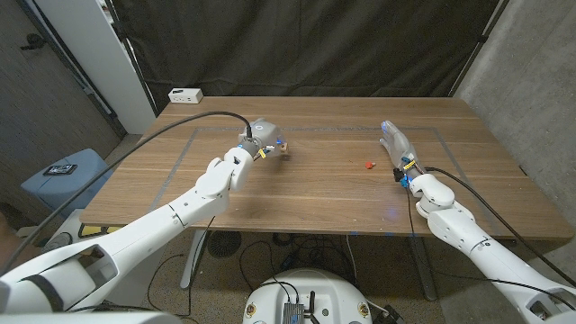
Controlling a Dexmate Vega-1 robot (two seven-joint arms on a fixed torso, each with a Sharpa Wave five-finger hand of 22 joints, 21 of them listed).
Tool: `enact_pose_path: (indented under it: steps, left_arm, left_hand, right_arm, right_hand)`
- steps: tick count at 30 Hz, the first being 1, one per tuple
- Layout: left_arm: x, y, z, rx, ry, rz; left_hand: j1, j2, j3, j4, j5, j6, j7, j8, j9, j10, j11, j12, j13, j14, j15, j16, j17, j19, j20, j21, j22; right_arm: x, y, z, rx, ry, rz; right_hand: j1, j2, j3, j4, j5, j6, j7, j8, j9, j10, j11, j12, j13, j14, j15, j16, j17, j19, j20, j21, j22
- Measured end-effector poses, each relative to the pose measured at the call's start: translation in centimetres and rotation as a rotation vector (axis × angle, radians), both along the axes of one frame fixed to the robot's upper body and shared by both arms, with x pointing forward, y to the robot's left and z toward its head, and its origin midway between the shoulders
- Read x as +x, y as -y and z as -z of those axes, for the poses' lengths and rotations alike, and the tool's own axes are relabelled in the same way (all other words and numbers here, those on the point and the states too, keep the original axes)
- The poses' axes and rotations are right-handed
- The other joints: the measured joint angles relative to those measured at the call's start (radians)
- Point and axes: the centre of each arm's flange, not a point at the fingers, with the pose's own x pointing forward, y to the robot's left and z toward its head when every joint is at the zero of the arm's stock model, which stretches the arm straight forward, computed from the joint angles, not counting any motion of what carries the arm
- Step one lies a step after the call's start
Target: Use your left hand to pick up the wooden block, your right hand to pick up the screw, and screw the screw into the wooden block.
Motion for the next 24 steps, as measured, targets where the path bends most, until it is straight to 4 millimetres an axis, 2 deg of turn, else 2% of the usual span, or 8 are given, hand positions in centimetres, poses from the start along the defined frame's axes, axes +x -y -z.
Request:
enact_pose_path:
  steps: [3, 13, 24]
  left_arm:
    - [-0.1, 0.0, -0.1, -0.033, -0.001, 0.009]
    - [-0.4, -0.4, -0.6, -0.159, -0.017, 0.049]
    - [-0.7, -0.8, -0.9, -0.284, -0.032, 0.121]
  left_hand:
    - [0.000, 0.000, -0.005, -0.003, 0.000, 0.000, 0.000, -0.007, 0.000, 0.000, 0.000, 0.000, 0.004, 0.000, 0.000, 0.000, 0.000, 0.000, 0.000, 0.000, 0.000]
    - [0.004, 0.004, -0.014, -0.003, 0.000, -0.022, 0.000, -0.024, 0.000, -0.009, 0.002, -0.008, 0.012, -0.016, 0.000, -0.008, 0.000, -0.009, 0.009, -0.005, 0.000]
    - [0.001, 0.015, -0.017, 0.000, -0.007, -0.038, -0.005, -0.031, 0.000, -0.023, -0.001, -0.023, 0.016, -0.028, 0.001, -0.012, 0.000, -0.009, 0.009, -0.005, 0.000]
  right_arm:
    - [-0.3, 0.1, -0.3, -0.031, 0.005, 0.009]
    - [-1.0, 0.5, -1.1, -0.131, 0.016, 0.038]
    - [-1.9, 1.0, -2.0, -0.240, 0.043, 0.066]
  right_hand:
    - [0.005, -0.005, -0.001, -0.007, 0.000, 0.011, 0.000, 0.000, 0.000, 0.004, -0.004, 0.000, 0.000, 0.000, 0.000, 0.000, 0.000, 0.000, 0.000, 0.000, 0.000]
    - [0.023, -0.032, 0.001, -0.032, 0.004, 0.053, -0.028, 0.015, 0.000, 0.016, -0.016, 0.004, 0.000, 0.000, 0.000, 0.000, -0.005, 0.010, -0.002, 0.000, 0.000]
    - [0.039, -0.047, 0.007, -0.053, 0.004, 0.084, -0.027, 0.015, 0.000, 0.024, -0.016, 0.004, 0.000, 0.000, 0.000, 0.000, -0.005, 0.029, 0.000, 0.000, -0.002]
